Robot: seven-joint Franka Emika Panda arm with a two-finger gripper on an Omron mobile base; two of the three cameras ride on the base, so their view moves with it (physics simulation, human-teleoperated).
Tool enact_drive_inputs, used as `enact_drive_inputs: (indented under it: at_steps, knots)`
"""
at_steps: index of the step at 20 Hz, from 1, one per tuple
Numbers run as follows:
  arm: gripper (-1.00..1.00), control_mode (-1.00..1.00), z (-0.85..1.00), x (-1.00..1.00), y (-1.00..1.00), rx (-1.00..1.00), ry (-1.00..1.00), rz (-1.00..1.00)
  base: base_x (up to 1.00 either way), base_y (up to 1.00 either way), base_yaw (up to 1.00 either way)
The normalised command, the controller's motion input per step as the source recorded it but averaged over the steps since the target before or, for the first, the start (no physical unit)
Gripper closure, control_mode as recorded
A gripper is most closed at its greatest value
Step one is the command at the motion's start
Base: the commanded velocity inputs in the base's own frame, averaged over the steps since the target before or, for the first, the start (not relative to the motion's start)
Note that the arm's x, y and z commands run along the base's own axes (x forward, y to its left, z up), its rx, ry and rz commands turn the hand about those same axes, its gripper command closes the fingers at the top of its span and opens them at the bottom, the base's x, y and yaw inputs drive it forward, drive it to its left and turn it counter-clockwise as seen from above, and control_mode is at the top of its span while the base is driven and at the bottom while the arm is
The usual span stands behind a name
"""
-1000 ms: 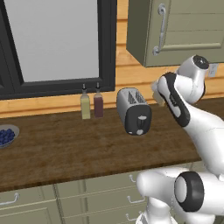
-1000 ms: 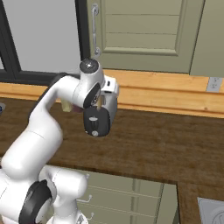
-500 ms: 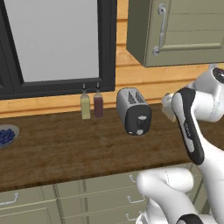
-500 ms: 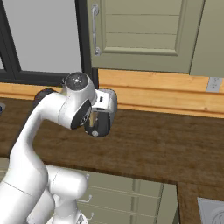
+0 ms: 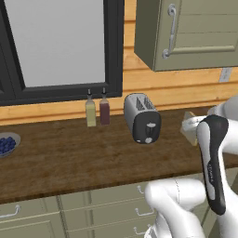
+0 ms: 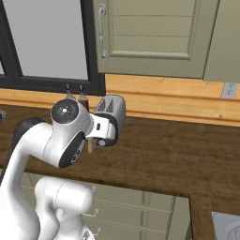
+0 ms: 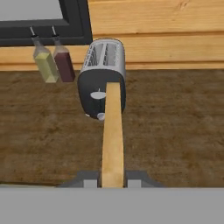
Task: Start the toaster. Once the lever pops up, take the bread to the plate on the dining counter.
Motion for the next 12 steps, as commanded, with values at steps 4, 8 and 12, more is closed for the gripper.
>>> enact_drive_inputs:
  at_steps: [4, 8, 12]
  knots:
    - [1.0, -1.0, 0.0, -0.16, 0.0, 0.0, 0.0, 0.0, 0.0, 0.0, 0.0]
    - [1.0, 1.0, 0.0, -0.14, 0.0, 0.0, 0.0, 0.0, -0.3, 0.11, 0.0]
    - [1.0, 1.0, 0.0, 0.0, 0.0, 0.0, 0.0, 0.0, -0.58, 0.72, 0.0]
